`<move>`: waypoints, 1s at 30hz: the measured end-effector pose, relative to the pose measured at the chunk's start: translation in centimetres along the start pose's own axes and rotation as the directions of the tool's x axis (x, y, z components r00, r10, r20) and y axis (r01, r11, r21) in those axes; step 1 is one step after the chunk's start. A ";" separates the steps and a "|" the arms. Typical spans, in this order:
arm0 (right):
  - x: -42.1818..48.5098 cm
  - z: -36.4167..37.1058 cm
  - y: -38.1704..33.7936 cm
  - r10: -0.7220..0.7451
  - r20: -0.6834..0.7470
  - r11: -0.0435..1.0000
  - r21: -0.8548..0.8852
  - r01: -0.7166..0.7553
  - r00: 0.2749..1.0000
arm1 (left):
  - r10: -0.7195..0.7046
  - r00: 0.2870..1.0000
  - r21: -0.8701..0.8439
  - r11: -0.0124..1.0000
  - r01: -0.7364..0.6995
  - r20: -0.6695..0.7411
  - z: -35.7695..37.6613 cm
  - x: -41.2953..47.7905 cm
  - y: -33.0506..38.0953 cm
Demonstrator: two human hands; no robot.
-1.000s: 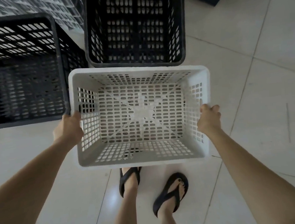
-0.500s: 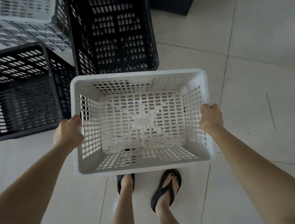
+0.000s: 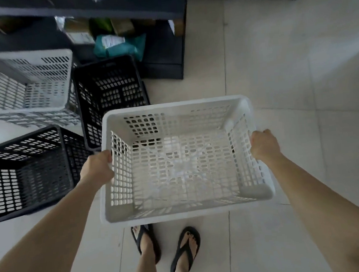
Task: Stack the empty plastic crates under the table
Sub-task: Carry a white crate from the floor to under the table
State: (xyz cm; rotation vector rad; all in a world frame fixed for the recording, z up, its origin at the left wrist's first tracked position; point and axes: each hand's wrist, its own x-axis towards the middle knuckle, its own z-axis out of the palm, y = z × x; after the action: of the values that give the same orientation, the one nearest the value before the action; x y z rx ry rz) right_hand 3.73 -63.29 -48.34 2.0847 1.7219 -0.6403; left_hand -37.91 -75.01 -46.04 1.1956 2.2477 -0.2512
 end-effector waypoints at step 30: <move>29.4 -40.8 31.0 0.035 -0.022 0.999 -0.017 -0.036 0.999 | 0.205 0.977 -0.035 0.978 -0.207 -0.062 -19.0 7.7 58.6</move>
State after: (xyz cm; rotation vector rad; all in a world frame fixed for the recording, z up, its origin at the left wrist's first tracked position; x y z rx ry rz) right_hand 43.32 -23.03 -31.03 2.1126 1.6917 -0.5923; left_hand -1.59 -27.64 -29.09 1.4177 2.1454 -0.0888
